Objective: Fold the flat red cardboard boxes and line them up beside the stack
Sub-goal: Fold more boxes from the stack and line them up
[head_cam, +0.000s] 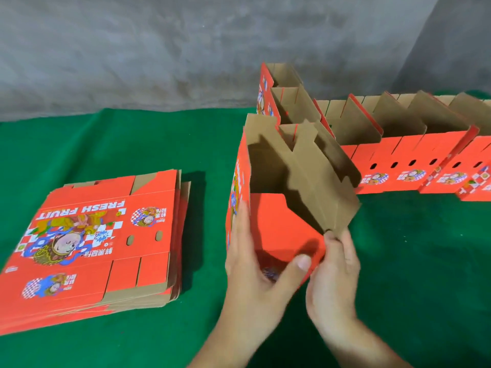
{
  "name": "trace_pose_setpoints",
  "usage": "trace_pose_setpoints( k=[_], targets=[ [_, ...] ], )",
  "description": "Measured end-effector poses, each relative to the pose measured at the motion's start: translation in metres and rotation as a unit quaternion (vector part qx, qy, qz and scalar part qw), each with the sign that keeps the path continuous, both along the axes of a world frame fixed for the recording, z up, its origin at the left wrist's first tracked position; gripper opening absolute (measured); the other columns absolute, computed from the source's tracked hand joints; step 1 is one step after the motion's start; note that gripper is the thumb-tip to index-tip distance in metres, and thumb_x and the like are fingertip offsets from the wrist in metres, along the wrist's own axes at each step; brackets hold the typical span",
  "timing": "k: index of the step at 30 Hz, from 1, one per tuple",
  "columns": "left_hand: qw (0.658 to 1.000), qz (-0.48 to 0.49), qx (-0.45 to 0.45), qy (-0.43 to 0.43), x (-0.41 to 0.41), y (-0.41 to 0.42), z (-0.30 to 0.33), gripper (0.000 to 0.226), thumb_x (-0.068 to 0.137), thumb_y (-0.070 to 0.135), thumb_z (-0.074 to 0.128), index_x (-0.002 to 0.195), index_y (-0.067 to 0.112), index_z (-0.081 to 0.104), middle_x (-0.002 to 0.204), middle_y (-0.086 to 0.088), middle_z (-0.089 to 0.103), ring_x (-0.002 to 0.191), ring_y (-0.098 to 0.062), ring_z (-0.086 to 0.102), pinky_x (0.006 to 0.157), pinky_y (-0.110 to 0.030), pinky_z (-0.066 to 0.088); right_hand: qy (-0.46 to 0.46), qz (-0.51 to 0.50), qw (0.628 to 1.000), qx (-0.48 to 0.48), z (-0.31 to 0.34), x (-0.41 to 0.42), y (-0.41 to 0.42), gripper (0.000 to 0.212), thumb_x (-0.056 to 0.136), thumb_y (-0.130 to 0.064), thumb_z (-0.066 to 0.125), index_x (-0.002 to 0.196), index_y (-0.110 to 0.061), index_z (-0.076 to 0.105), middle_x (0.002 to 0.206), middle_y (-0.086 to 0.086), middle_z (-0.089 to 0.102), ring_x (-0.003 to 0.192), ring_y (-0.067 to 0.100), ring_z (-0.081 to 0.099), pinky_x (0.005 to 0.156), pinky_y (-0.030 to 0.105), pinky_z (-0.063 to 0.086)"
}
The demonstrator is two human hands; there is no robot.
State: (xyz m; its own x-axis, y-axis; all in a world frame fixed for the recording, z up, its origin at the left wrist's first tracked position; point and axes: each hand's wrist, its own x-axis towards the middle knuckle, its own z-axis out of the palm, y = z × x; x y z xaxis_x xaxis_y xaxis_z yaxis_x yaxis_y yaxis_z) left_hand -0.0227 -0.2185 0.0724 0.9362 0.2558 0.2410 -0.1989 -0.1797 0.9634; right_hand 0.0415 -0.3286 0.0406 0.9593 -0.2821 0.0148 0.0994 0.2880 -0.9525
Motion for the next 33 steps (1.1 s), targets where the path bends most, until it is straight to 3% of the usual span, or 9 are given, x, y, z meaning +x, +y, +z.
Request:
trace_pose_setpoints(
  k=[3, 6, 11, 17, 20, 23, 25, 29, 33],
  targets=[
    [0.982, 0.165, -0.092, 0.011, -0.001, 0.007, -0.021, 0.055, 0.094, 0.054, 0.066, 0.146, 0.048, 0.048, 0.148, 0.02, 0.057, 0.139, -0.007, 0.054, 0.116, -0.048, 0.045, -0.038, 0.073, 0.991, -0.103, -0.007, -0.028, 0.014, 0.058, 0.097, -0.015, 0.041, 0.153, -0.032, 0.045, 0.151, -0.016, 0.053, 0.142, 0.007, 0.046, 0.115, 0.033, 0.039],
    [0.956, 0.251, -0.149, 0.023, 0.009, 0.039, -0.039, 0.021, 0.106, 0.021, 0.06, 0.122, 0.033, 0.066, 0.121, 0.011, 0.074, 0.114, -0.009, 0.068, 0.109, -0.053, 0.051, -0.09, 0.174, 0.963, -0.185, -0.014, -0.059, 0.021, 0.078, 0.092, -0.01, 0.051, 0.161, -0.031, 0.021, 0.164, -0.011, 0.028, 0.152, 0.001, 0.024, 0.12, 0.019, 0.026],
    [0.942, 0.226, -0.248, 0.011, 0.019, 0.094, -0.05, 0.015, 0.108, 0.014, 0.056, 0.113, 0.02, 0.069, 0.121, -0.019, 0.072, 0.109, -0.026, 0.063, 0.104, -0.05, 0.046, -0.122, 0.323, 0.915, -0.21, -0.021, -0.079, 0.003, 0.098, 0.082, -0.041, 0.066, 0.163, -0.04, 0.01, 0.158, -0.009, 0.021, 0.124, 0.02, 0.056, 0.099, 0.033, 0.053],
    [0.97, 0.068, -0.226, 0.053, 0.025, 0.141, -0.046, 0.021, 0.101, 0.024, 0.057, 0.114, 0.02, 0.072, 0.102, -0.004, 0.079, 0.086, -0.013, 0.073, 0.075, -0.025, 0.06, -0.091, 0.136, 0.949, -0.27, -0.009, -0.007, -0.043, 0.094, 0.076, -0.049, 0.065, 0.157, -0.044, 0.017, 0.151, -0.001, 0.025, 0.143, 0.023, 0.038, 0.117, 0.042, 0.038],
    [0.972, 0.021, -0.225, 0.063, 0.041, 0.147, -0.046, 0.033, 0.099, 0.026, 0.057, 0.126, 0.01, 0.068, 0.118, -0.017, 0.075, 0.095, -0.021, 0.071, 0.082, -0.031, 0.057, -0.135, 0.135, 0.931, -0.311, -0.002, 0.021, -0.059, 0.084, 0.076, -0.042, 0.06, 0.152, -0.018, 0.033, 0.151, 0.017, 0.027, 0.143, 0.016, 0.032, 0.105, 0.01, 0.038],
    [0.971, -0.004, -0.232, 0.067, 0.06, 0.141, -0.047, 0.027, 0.101, 0.028, 0.059, 0.122, 0.016, 0.072, 0.114, -0.014, 0.076, 0.088, -0.018, 0.073, 0.073, -0.027, 0.06, -0.157, 0.159, 0.927, -0.302, -0.005, 0.025, -0.067, 0.069, 0.079, -0.036, 0.058, 0.145, -0.019, 0.043, 0.142, 0.015, 0.034, 0.132, 0.005, 0.044, 0.096, 0.004, 0.038],
    [0.978, -0.013, -0.2, 0.062, 0.07, 0.137, -0.051, 0.021, 0.103, 0.027, 0.06, 0.116, 0.021, 0.074, 0.109, -0.008, 0.078, 0.086, -0.014, 0.073, 0.072, -0.024, 0.06, -0.191, 0.153, 0.912, -0.33, -0.015, 0.027, -0.074, 0.063, 0.08, -0.031, 0.061, 0.141, -0.034, 0.047, 0.144, 0.008, 0.032, 0.139, 0.014, 0.04, 0.102, 0.01, 0.039],
    [0.997, 0.045, -0.028, 0.059, 0.084, 0.131, -0.059, 0.019, 0.104, 0.017, 0.064, 0.121, 0.025, 0.065, 0.103, 0.011, 0.076, 0.091, 0.003, 0.069, 0.083, -0.021, 0.052, -0.201, 0.156, 0.885, -0.389, -0.035, 0.032, -0.093, 0.055, 0.08, -0.03, 0.068, 0.134, -0.021, 0.06, 0.154, 0.005, 0.023, 0.15, 0.032, 0.027, 0.107, 0.021, 0.044],
    [0.989, 0.056, 0.138, 0.016, 0.072, 0.126, -0.052, 0.071, 0.086, 0.059, 0.078, 0.147, 0.048, 0.042, 0.139, 0.022, 0.053, 0.114, 0.003, 0.063, 0.098, -0.019, 0.051, -0.195, 0.157, 0.888, -0.386, -0.045, 0.035, -0.108, 0.053, 0.082, -0.028, 0.07, 0.135, -0.026, 0.059, 0.162, -0.005, 0.015, 0.156, 0.034, 0.015, 0.104, 0.012, 0.041]
  ],
)
